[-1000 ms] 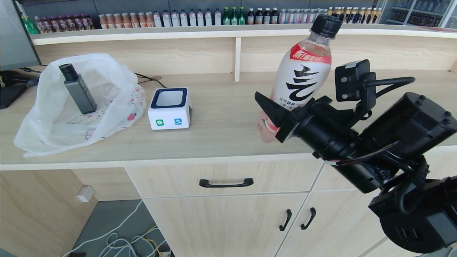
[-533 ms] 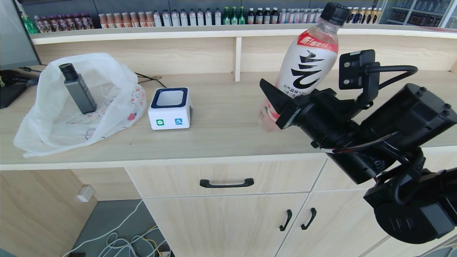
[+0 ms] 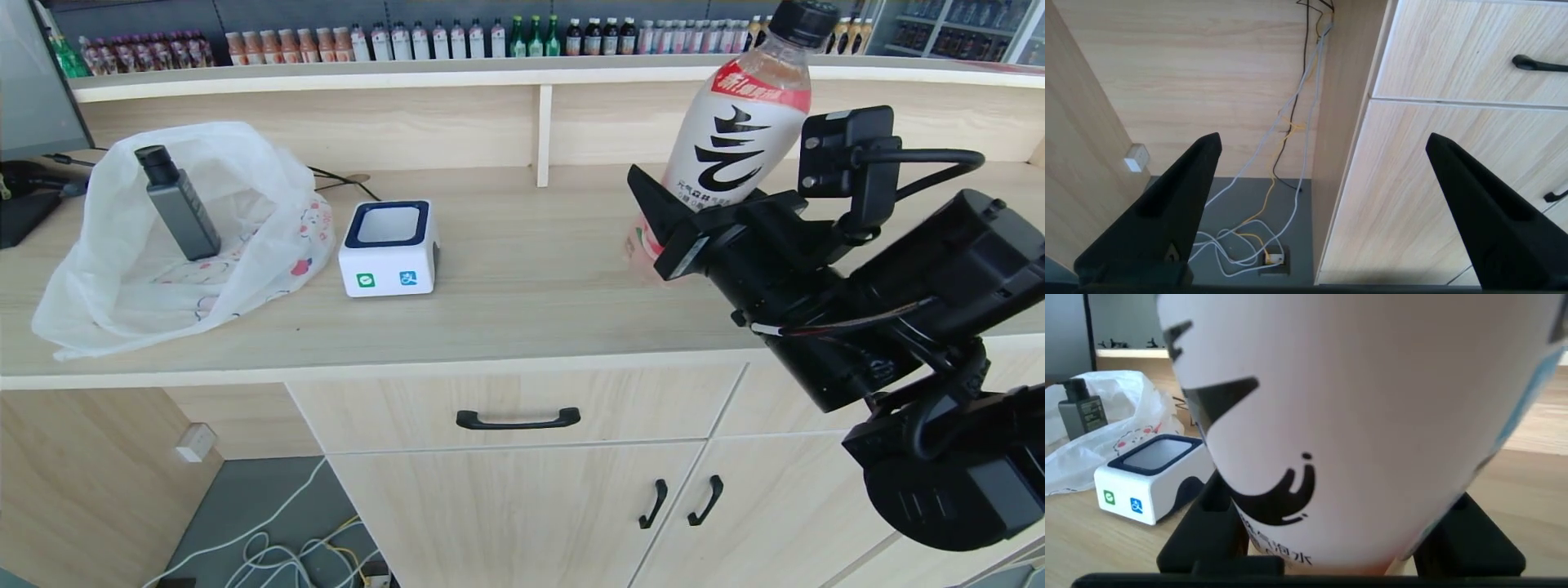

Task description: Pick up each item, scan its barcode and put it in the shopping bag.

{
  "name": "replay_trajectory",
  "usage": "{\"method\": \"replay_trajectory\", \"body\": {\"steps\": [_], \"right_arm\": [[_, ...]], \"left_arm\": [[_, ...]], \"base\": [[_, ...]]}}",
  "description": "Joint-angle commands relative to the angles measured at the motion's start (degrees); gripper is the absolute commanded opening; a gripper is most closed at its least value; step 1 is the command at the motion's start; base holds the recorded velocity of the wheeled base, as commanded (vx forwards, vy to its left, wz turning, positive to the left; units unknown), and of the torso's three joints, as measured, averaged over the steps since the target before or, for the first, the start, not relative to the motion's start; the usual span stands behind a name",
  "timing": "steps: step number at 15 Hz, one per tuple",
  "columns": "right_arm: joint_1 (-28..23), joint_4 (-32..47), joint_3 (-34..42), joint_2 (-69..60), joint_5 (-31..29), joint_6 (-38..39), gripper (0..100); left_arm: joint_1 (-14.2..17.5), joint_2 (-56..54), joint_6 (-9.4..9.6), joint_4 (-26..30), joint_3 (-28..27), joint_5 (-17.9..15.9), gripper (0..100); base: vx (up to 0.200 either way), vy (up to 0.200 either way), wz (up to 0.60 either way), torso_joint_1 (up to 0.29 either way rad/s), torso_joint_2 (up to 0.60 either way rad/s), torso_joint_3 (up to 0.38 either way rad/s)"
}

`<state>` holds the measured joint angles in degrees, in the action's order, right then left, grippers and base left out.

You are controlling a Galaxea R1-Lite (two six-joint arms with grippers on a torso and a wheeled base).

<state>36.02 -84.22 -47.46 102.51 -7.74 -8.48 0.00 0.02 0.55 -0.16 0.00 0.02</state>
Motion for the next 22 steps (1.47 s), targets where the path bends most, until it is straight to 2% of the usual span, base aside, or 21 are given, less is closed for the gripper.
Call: {"method": "replay_trajectory", "body": {"steps": [1,22], "right_arm": [[0.0,-0.2,-0.4,-0.2,0.0,-0.1,0],[1.2,-0.8,-1.8,-1.8,0.2,0.5,0]], "left_arm": [[0.0,0.0,-0.11,0.0,0.0,0.1,100],[0.0,0.0,-0.37,0.0,0.0,0.1,100]], "base": [[0.000,0.200,0.00,0.002,0.00,-0.002],[0.000,0.200,0.00,0.001,0.00,0.001]]}}
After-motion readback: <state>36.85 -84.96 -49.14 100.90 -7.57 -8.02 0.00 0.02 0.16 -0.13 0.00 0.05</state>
